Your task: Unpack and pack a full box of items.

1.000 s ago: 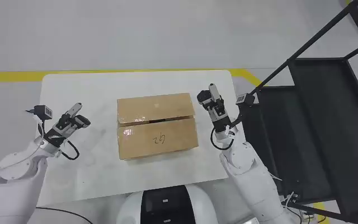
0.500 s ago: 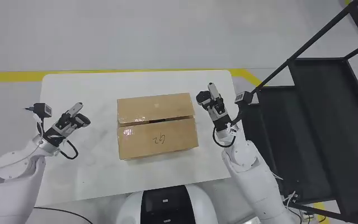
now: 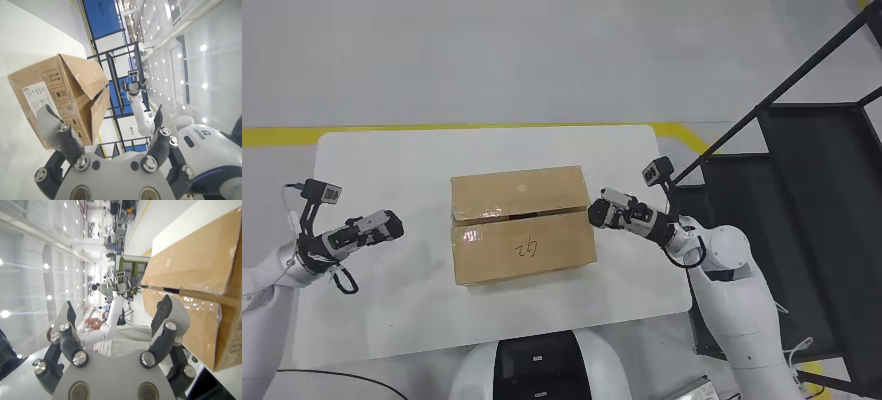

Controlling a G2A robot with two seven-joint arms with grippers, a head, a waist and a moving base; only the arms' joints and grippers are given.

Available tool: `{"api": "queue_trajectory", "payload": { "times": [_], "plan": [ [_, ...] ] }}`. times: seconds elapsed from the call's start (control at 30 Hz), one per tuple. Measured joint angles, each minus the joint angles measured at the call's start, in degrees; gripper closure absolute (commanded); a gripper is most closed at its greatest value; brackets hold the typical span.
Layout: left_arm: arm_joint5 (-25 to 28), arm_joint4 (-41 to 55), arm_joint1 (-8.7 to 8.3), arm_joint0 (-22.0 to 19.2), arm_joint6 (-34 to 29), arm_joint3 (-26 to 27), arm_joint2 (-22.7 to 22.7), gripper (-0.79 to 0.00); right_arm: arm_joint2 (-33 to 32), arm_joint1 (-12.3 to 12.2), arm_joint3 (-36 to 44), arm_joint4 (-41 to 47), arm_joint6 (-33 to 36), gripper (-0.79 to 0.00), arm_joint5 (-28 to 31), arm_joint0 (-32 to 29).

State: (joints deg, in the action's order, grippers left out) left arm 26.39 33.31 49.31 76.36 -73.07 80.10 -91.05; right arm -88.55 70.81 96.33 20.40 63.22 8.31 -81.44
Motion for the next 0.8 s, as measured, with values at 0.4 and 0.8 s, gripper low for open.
{"api": "queue_trajectory", "payload": {
  "times": [0.4,0.8],
  "plan": [
    [-0.44,-0.45,-0.16,-4.98,-5.26,-2.95,2.83,-0.785,0.59,-1.17,-8.89,-4.09,7.38,-0.785,3.33,5.8],
    [-0.59,-0.5,-0.16,-4.92,-5.13,-2.85,2.87,-0.785,0.94,-1.18,-8.94,-4.49,6.89,-0.785,2.99,5.75]
  ]
}}
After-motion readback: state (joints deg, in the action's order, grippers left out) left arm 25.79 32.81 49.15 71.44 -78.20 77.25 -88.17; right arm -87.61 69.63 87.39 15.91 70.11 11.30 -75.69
